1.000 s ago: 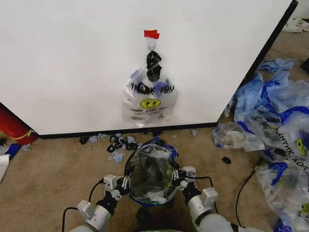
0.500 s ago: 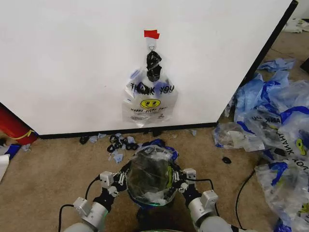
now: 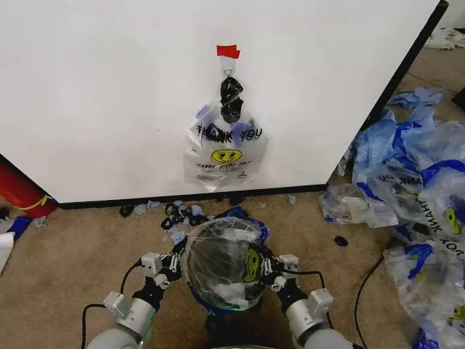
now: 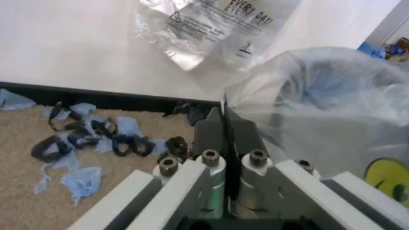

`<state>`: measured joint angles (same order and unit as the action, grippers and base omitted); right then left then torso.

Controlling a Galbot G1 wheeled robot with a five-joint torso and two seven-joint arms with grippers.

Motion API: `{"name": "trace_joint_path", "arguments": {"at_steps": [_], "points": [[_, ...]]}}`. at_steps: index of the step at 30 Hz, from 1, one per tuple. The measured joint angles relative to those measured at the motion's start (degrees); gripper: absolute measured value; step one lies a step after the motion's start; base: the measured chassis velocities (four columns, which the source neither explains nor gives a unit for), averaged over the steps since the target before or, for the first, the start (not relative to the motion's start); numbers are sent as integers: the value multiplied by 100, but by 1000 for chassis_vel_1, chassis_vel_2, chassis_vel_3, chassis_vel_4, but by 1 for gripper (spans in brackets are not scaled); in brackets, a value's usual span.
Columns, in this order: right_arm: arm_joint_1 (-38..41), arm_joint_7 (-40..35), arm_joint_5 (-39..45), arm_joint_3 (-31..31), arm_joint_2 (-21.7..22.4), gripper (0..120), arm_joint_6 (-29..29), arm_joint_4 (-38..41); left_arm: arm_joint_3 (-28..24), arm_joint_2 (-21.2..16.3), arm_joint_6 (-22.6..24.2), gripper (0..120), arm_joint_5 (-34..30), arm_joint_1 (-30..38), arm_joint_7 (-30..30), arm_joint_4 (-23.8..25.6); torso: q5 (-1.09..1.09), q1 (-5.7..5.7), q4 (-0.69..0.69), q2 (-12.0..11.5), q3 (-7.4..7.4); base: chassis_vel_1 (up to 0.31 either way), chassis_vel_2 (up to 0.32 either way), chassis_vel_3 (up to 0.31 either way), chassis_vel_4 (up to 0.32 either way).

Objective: Pick up the garbage bag from the wall and place it over the trash bin.

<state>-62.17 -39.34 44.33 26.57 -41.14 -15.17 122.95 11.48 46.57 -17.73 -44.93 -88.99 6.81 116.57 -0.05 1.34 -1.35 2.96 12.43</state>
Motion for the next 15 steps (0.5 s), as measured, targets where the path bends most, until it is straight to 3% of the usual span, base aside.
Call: {"name": "trace_joint_path", "arguments": {"at_steps": [15], "points": [[-106, 233, 275, -270, -11, 1, -133, 187, -81, 114, -68, 0, 53, -6, -30, -159, -1, 0, 0, 0, 0, 0, 0, 0, 0]]}}
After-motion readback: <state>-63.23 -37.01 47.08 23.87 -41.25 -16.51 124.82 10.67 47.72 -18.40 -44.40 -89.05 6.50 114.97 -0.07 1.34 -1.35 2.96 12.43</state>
